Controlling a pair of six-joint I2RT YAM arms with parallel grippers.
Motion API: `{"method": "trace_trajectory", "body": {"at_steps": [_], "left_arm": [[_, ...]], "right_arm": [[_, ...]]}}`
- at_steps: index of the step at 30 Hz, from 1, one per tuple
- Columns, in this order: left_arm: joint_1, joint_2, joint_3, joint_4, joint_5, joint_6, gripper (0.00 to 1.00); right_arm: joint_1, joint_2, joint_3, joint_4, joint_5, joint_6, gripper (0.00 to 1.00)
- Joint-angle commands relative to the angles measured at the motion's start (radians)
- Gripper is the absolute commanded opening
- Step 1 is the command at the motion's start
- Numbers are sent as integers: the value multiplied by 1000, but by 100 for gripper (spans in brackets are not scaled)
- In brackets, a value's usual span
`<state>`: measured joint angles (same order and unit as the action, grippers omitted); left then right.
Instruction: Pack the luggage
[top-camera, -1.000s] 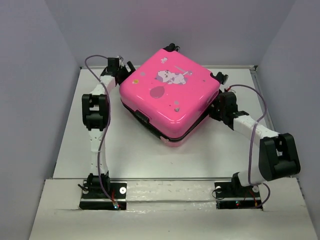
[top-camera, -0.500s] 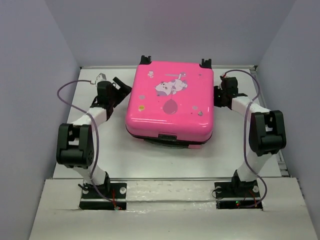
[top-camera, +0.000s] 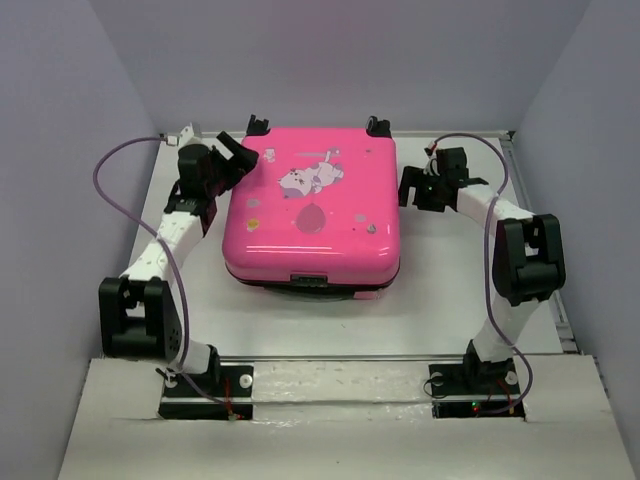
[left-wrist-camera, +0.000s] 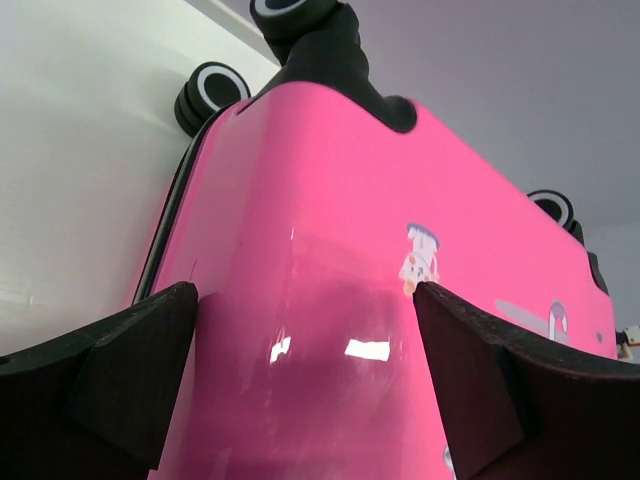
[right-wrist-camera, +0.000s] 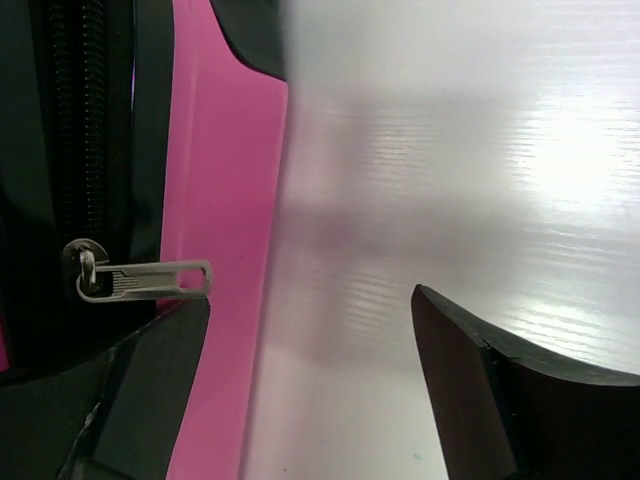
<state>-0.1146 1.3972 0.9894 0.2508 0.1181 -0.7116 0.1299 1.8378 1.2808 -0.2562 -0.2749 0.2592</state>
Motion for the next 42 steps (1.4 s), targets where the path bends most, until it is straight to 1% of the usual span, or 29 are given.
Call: {"method": "trace_trajectory", "body": {"at_steps": [1, 3, 4, 6, 8, 9, 11, 12, 13, 14, 15, 17, 18, 19, 20, 21, 22, 23, 24, 25, 26, 28, 29, 30, 35, 38, 39, 41, 42], "left_arm": [[21, 161, 293, -61, 235, 26, 99], [38, 207, 325, -94, 264, 31, 99], [42, 192, 269, -43, 264, 15, 99], [43, 114, 162, 19, 249, -8, 99], [43, 63, 109, 67, 247, -26, 99], [43, 10, 65, 88, 233, -32, 99], [43, -48, 46, 78, 189, -20, 99], [43, -108, 48, 61, 143, -14, 99], [43, -134, 58, 61, 123, -8, 99], [43, -162, 74, 23, 105, 3, 99], [41, -214, 107, -20, 68, 35, 99], [38, -262, 135, -79, 26, 84, 99], [36, -301, 150, -155, -4, 133, 99], [38, -320, 147, -188, -14, 158, 99], [38, -342, 135, -218, -18, 178, 99], [38, -366, 111, -238, -15, 193, 99], [38, -421, 38, -275, 1, 225, 99], [38, -450, -6, -289, 3, 244, 99], [39, -480, -55, -301, 2, 259, 99], [39, -530, -137, -335, -20, 289, 99], [41, -561, -196, -350, -27, 302, 99], [41, -567, -230, -381, 11, 333, 99], [41, -563, -238, -386, 35, 340, 99], [41, -546, -242, -387, 55, 343, 99], [41, -504, -241, -326, 189, 321, 99], [39, -474, -250, -286, 294, 301, 99], [32, -472, -270, -271, 334, 273, 99], [-19, -477, -290, -219, 344, 242, 99], [-48, -486, -297, -206, 333, 224, 99]], "right_arm": [[80, -41, 61, 64, -244, 41, 92], [80, -54, 49, 64, -193, 46, 94], [80, -78, 34, 64, -157, 45, 97], [80, -109, 19, 64, -118, 52, 97], [71, -152, -9, 64, -95, 78, 98], [71, -193, -20, 63, -80, 98, 98], [62, -241, -58, 63, -41, 113, 95], [62, -297, -72, 63, -31, 120, 94], [62, -325, -83, 61, -20, 120, 93], [62, -353, -93, 58, -9, 121, 91], [62, -406, -110, 45, 12, 123, 87], [53, -443, -103, -3, 34, 117, 81], [53, -478, -100, -20, 34, 117, 75], [53, -501, -106, -26, -4, 123, 65], [53, -526, -118, -25, -32, 133, 60], [53, -552, -136, -18, -59, 146, 51], [80, -615, -194, -6, -84, 170, 37], [105, -652, -233, 14, -116, 175, 37], [135, -684, -267, 37, -118, 176, 41], [198, -737, -318, 35, -110, 181, 55], [226, -764, -343, 43, -83, 190, 65], [250, -810, -423, 67, -83, 228, 83], [251, -840, -446, 80, -93, 241, 96], [251, -848, -466, 107, -92, 248, 100], [251, -813, -520, 227, -184, 307, 100], [251, -764, -514, 276, -175, 314, 100], [251, -741, -502, 290, -175, 310, 100], [251, -712, -474, 295, -188, 278, 100], [237, -694, -433, 295, -208, 266, 100]]}}
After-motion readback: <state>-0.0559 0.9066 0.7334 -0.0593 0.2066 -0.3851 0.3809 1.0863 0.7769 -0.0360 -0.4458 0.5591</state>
